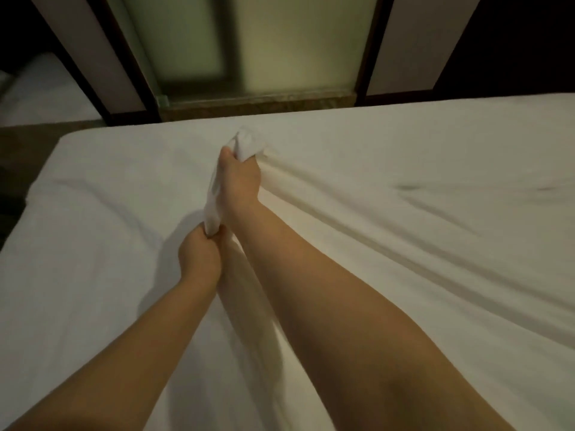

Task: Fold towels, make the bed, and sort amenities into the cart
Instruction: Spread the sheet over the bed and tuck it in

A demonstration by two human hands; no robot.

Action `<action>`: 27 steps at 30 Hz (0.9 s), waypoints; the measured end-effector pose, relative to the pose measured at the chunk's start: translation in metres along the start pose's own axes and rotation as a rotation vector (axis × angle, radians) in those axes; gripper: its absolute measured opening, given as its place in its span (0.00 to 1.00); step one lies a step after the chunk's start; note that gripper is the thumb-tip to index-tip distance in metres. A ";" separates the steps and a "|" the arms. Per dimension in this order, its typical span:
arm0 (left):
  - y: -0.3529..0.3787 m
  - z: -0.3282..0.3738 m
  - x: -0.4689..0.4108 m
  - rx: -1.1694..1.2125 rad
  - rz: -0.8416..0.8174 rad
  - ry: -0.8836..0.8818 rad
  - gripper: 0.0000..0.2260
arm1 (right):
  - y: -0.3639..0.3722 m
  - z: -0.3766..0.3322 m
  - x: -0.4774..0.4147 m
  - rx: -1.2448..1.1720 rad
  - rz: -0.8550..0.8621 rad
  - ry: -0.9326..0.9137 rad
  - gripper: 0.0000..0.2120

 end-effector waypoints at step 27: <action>-0.023 -0.111 -0.192 0.150 0.044 -0.134 0.15 | -0.091 0.135 -0.170 1.493 -0.089 -0.130 0.16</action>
Point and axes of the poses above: each hand's wrist, its own x-axis away from the middle knuckle, its own y-axis out of the palm, z = x × y, the point moved 6 cm from there along -x, towards the middle knuckle, and after that the axes turned 12 degrees about x, right-handed, at the moved point
